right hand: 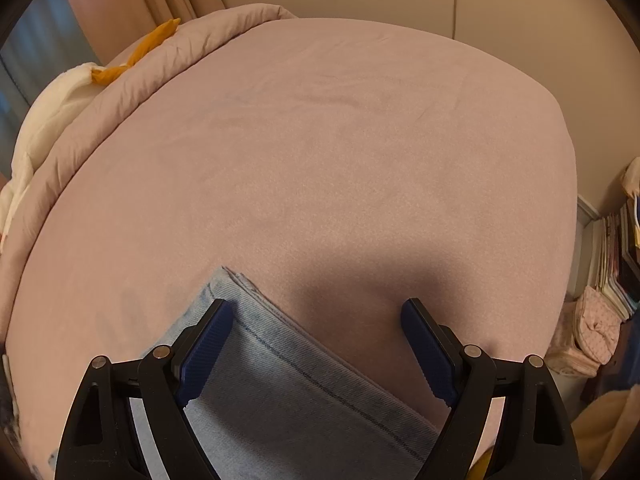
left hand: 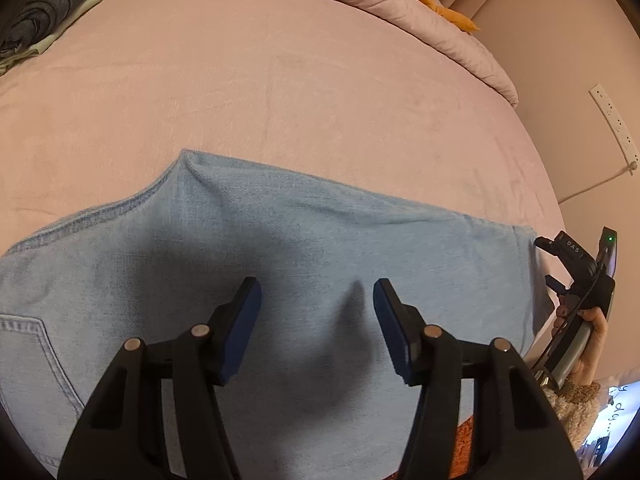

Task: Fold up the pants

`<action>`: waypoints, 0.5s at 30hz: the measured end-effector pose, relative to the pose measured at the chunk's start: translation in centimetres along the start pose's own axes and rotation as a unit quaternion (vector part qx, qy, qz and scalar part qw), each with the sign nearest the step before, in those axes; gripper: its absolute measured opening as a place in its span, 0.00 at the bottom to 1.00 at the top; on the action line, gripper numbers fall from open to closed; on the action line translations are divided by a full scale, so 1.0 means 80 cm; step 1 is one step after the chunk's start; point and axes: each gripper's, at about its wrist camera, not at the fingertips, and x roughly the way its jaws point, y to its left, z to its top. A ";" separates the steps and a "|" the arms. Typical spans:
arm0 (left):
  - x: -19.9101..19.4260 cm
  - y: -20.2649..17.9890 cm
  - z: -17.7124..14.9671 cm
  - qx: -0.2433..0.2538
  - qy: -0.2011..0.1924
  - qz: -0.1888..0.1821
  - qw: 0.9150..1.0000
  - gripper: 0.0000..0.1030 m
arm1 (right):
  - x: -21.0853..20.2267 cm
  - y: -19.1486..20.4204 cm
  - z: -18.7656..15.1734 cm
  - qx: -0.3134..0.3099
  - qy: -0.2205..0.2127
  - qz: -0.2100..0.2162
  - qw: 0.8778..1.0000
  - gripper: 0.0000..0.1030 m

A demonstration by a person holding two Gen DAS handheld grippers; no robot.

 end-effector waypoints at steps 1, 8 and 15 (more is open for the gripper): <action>0.001 -0.001 0.000 0.000 0.000 0.001 1.000 0.56 | 0.001 0.001 0.001 0.000 -0.001 0.000 1.000 0.84; 0.003 -0.008 0.000 0.011 -0.001 0.012 1.000 0.56 | -0.005 0.000 0.000 -0.002 -0.016 0.001 1.000 0.84; 0.006 -0.009 0.005 0.013 -0.003 0.017 1.000 0.56 | -0.013 -0.004 0.003 0.003 -0.035 0.001 0.999 0.84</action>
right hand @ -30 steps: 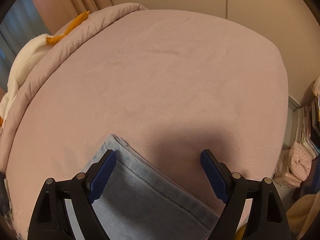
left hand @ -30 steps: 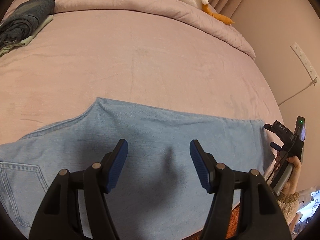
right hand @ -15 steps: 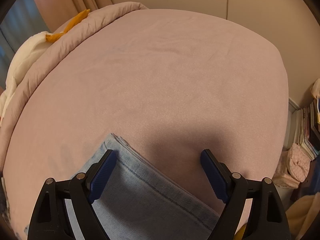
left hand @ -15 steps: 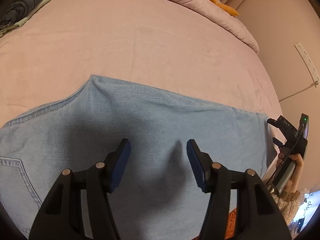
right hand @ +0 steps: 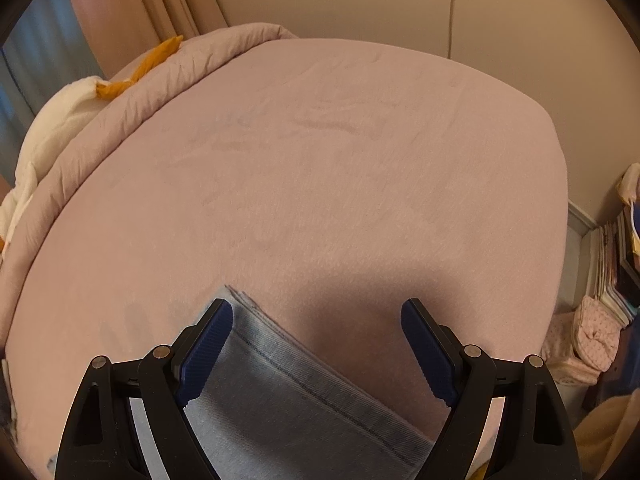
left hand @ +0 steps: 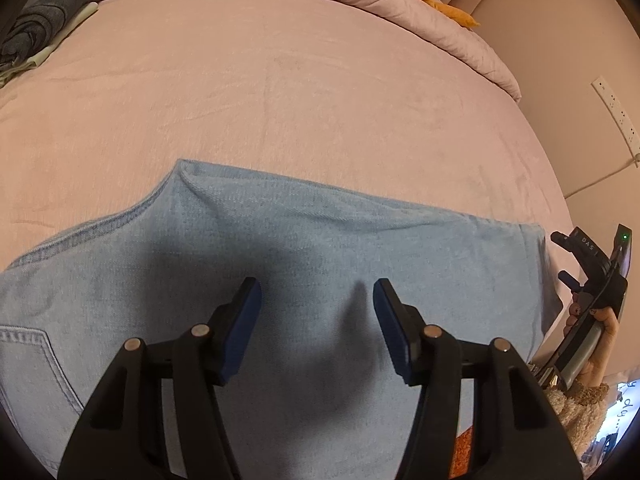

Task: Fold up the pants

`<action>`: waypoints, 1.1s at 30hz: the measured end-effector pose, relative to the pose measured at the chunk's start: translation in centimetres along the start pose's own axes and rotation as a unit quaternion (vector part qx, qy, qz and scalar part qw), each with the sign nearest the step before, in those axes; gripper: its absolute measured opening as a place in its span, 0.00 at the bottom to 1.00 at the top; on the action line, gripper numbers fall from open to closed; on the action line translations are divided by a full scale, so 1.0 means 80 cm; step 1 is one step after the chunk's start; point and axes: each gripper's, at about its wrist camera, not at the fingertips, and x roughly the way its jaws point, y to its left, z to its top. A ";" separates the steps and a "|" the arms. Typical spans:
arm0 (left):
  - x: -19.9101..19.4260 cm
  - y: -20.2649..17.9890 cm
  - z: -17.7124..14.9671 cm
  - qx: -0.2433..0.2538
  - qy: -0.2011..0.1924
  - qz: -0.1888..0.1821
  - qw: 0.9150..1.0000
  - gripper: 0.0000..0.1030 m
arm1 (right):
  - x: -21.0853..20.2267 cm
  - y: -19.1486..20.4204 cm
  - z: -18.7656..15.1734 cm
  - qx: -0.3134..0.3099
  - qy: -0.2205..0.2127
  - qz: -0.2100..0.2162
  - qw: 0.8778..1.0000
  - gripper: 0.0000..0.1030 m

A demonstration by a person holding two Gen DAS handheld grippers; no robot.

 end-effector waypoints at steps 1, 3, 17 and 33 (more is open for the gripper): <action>0.000 0.000 0.000 0.001 -0.001 0.000 1.000 0.56 | -0.001 -0.002 0.001 0.002 -0.002 0.002 1.000 0.84; 0.001 0.000 0.002 0.001 -0.002 0.000 1.000 0.55 | -0.002 -0.003 0.001 0.005 -0.007 0.005 1.000 0.84; 0.005 0.025 0.042 -0.036 -0.014 -0.015 0.999 0.50 | -0.005 0.004 -0.003 -0.005 -0.009 0.056 0.998 0.84; 0.020 0.041 0.054 -0.029 -0.025 -0.008 0.999 0.49 | 0.026 0.045 -0.002 -0.037 0.025 0.096 0.994 0.70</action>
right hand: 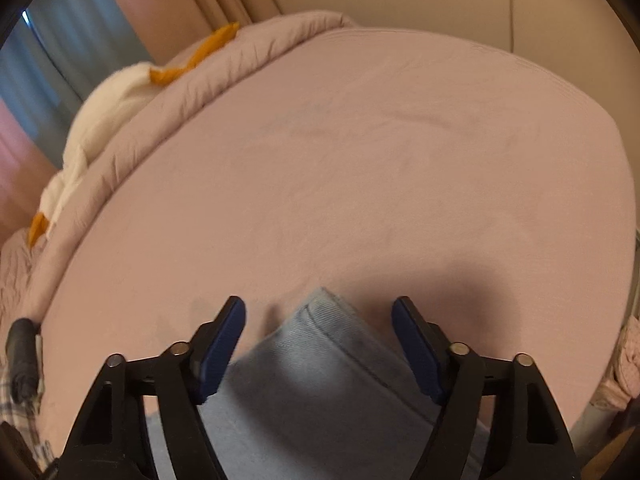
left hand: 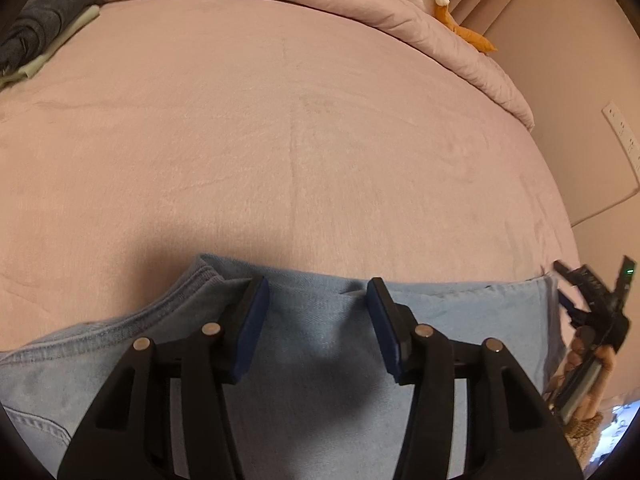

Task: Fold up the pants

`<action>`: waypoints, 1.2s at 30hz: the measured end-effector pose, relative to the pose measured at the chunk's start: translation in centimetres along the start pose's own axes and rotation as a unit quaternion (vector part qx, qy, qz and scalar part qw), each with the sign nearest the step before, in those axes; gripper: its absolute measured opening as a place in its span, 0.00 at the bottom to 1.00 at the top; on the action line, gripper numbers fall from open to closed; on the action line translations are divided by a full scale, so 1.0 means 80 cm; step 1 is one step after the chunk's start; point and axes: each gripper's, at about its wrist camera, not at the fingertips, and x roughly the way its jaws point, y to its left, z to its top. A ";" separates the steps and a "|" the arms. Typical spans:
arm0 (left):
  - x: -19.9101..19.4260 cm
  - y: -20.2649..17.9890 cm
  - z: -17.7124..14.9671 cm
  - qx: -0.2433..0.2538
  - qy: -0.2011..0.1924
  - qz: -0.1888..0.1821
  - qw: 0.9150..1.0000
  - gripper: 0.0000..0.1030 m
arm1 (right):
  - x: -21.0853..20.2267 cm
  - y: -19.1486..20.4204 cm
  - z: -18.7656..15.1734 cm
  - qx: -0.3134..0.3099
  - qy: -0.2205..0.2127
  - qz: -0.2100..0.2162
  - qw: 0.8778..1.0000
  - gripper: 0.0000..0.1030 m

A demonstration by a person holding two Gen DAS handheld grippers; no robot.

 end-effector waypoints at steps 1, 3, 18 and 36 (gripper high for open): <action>0.001 0.002 0.001 -0.004 0.000 -0.004 1.000 0.49 | 0.006 0.002 0.000 -0.003 0.005 -0.012 1.000 0.65; 0.001 0.004 0.002 -0.012 0.000 -0.009 1.000 0.49 | 0.015 0.008 -0.001 -0.015 0.003 -0.039 0.999 0.50; 0.001 -0.006 -0.003 0.000 -0.012 0.018 1.000 0.49 | 0.013 -0.018 0.004 0.021 -0.024 -0.085 0.996 0.01; -0.134 -0.010 -0.127 0.036 -0.018 -0.001 0.999 0.49 | -0.042 -0.025 -0.023 0.028 -0.036 -0.091 0.995 0.60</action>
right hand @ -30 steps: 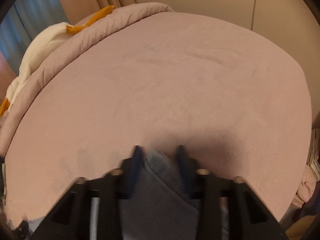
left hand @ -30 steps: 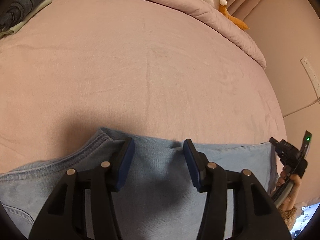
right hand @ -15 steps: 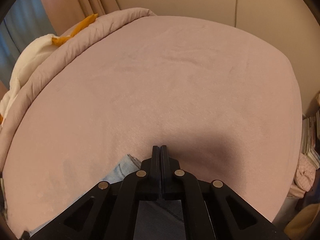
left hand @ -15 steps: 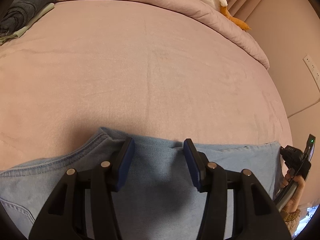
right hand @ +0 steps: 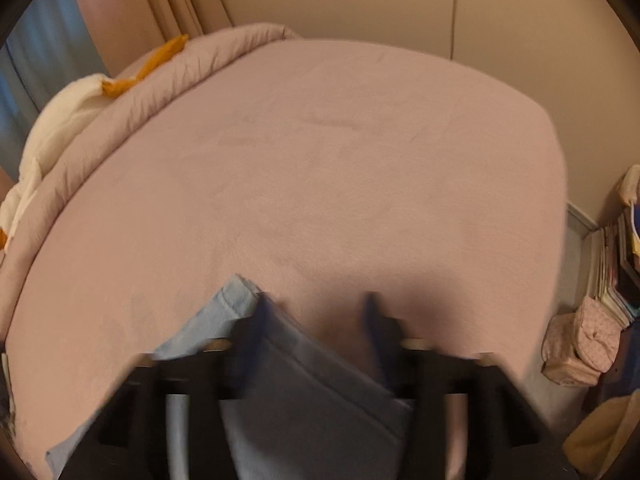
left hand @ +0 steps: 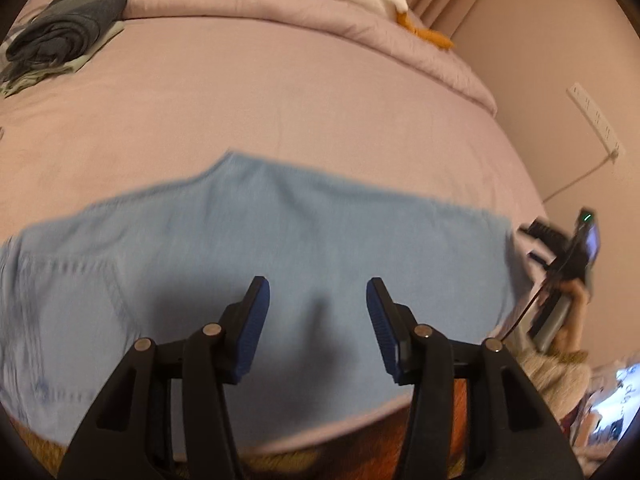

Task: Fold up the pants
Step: 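Grasp the folded leg edge with the right gripper and lift it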

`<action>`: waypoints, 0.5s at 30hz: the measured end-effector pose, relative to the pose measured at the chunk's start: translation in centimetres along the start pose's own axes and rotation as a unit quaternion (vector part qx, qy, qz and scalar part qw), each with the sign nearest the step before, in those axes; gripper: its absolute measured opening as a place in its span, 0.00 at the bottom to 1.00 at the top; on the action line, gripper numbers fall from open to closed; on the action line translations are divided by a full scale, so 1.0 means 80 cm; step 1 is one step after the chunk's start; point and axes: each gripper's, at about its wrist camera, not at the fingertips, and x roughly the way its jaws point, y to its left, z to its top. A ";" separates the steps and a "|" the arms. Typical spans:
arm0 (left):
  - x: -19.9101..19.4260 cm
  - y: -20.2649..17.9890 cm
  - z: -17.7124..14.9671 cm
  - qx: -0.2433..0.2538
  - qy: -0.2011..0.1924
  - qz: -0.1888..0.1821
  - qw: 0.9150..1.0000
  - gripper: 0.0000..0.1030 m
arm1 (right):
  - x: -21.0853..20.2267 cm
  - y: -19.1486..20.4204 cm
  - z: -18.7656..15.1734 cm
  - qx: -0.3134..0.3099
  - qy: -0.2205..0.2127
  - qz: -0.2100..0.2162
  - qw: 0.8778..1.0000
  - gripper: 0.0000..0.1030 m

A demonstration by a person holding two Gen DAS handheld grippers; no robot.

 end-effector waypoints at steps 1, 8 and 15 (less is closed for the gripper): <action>-0.003 0.003 -0.007 0.000 0.000 0.005 1.000 0.49 | -0.009 -0.002 -0.006 -0.002 -0.005 0.006 1.000 0.61; 0.004 0.014 -0.029 -0.015 0.021 0.009 1.000 0.49 | -0.050 -0.029 -0.059 -0.008 0.012 0.036 0.999 0.61; 0.029 0.030 -0.047 -0.035 0.046 0.000 0.998 0.49 | -0.025 -0.049 -0.079 0.009 0.042 0.032 0.999 0.50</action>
